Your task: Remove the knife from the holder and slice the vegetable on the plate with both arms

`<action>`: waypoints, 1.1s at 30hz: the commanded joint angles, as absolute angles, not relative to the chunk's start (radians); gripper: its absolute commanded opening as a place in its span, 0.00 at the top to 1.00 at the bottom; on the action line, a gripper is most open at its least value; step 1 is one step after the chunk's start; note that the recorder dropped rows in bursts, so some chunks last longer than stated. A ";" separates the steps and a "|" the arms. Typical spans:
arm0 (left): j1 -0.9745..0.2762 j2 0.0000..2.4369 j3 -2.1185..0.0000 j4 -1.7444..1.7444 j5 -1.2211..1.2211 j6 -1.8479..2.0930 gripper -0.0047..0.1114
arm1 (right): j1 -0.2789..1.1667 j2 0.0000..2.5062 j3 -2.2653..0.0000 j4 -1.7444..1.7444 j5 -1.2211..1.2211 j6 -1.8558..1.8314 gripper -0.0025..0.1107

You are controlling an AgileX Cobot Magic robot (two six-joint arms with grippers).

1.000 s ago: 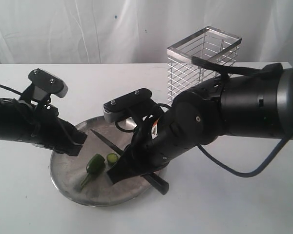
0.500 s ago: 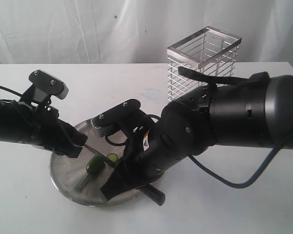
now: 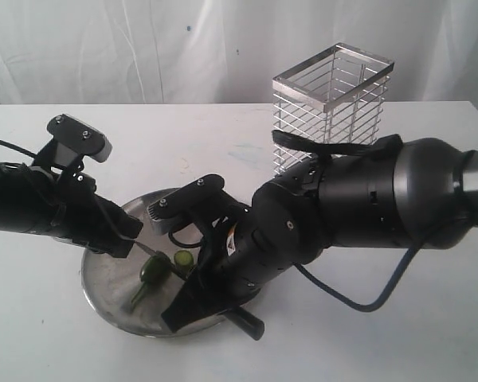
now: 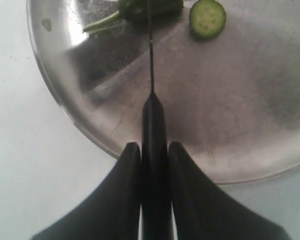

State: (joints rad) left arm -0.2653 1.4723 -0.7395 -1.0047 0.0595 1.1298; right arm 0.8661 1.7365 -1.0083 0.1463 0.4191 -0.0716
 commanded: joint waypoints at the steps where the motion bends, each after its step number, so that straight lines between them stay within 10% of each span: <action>1: -0.261 1.466 -0.735 -1.031 0.076 1.113 0.46 | 0.867 1.735 -1.014 0.138 0.391 -0.082 0.95; 33: -0.261 1.466 -0.735 -1.039 0.080 1.086 0.49 | 0.842 1.769 -1.014 0.134 0.379 -0.082 0.95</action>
State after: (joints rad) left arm -0.2653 1.4723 -0.7395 -1.0085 0.0595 1.1041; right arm 0.8482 1.7700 -1.0083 0.1392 0.3768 -0.0716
